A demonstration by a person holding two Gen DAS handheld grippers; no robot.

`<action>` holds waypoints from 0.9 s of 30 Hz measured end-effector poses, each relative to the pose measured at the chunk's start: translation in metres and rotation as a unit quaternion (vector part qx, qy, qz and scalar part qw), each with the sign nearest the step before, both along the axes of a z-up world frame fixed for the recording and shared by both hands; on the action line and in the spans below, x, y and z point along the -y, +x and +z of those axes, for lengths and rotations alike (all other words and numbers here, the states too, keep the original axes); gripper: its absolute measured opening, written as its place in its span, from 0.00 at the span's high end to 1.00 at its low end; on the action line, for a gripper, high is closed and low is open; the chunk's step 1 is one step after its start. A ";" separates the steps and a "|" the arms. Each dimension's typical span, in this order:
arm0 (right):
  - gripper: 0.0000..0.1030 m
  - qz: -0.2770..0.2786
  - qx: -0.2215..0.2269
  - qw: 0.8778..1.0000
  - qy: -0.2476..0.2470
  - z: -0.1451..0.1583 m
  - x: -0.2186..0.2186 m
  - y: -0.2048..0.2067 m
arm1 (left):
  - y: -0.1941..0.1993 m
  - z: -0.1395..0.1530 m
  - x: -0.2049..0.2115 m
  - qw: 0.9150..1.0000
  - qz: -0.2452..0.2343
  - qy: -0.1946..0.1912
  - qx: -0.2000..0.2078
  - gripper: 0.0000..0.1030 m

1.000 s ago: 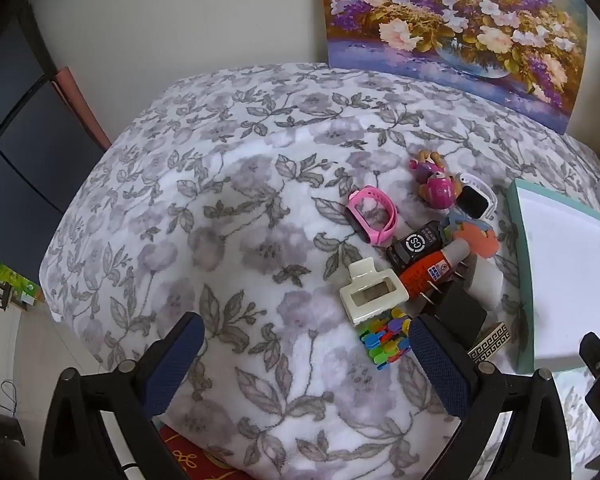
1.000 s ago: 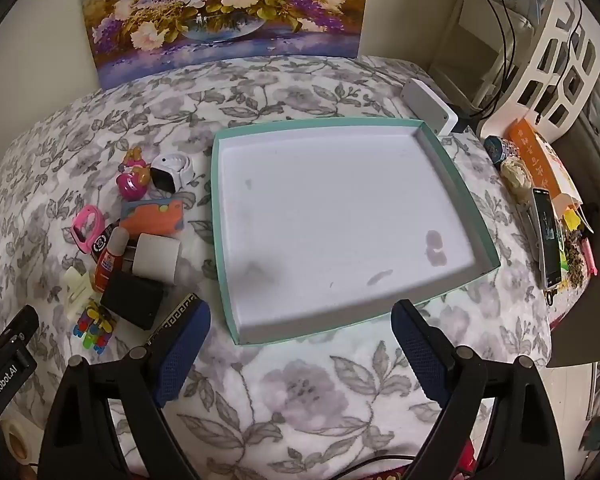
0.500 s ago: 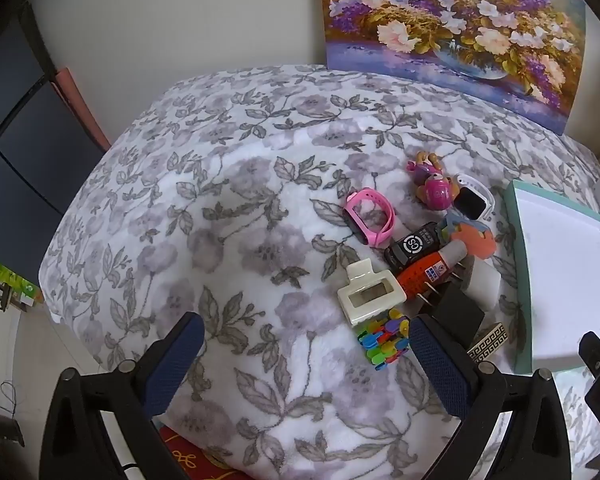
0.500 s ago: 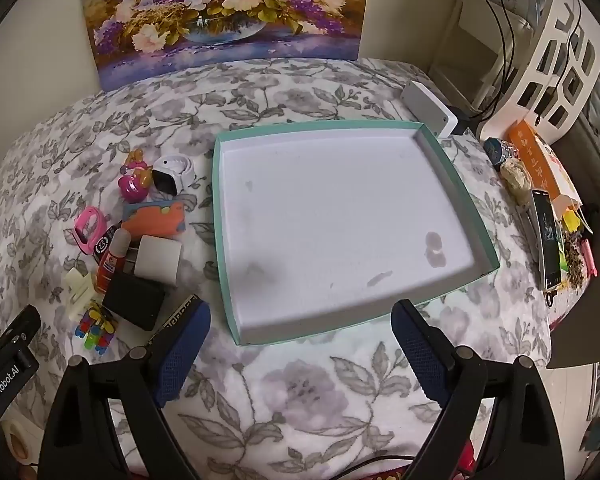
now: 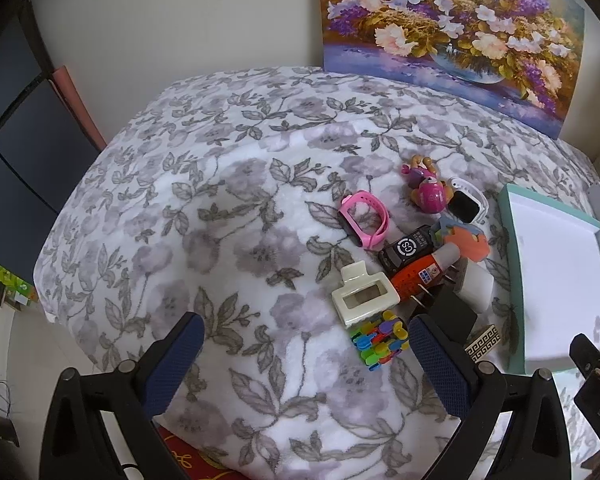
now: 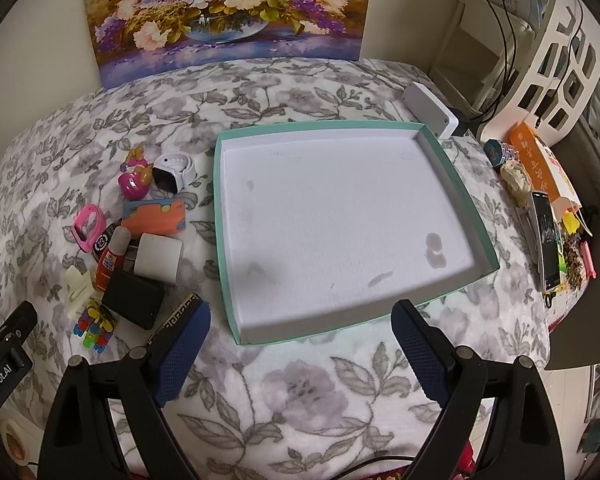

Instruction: Organize rigid objects

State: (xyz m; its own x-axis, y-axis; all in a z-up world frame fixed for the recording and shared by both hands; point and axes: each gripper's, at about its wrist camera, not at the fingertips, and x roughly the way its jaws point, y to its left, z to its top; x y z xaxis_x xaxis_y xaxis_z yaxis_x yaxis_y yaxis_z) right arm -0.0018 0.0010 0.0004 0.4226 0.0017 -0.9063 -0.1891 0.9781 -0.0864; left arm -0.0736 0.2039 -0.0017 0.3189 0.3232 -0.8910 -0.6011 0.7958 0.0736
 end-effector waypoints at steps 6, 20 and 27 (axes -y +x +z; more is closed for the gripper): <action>0.10 0.000 0.000 1.000 -0.001 0.000 0.000 0.000 | -0.001 0.001 0.000 1.000 -0.001 -0.002 0.004 0.00; 0.10 0.004 0.001 1.000 0.001 -0.001 -0.001 -0.001 | 0.000 0.001 0.001 1.000 -0.001 0.001 0.003 0.00; 0.10 0.009 0.004 1.000 0.000 0.001 -0.003 -0.001 | -0.001 0.001 0.000 1.000 -0.001 0.000 0.004 0.00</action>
State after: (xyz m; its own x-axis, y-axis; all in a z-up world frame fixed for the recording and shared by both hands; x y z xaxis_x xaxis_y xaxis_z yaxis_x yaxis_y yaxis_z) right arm -0.0029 0.0040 0.0018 0.4299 0.0101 -0.9028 -0.2069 0.9744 -0.0876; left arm -0.0743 0.2038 -0.0008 0.3256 0.3234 -0.8885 -0.6003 0.7967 0.0699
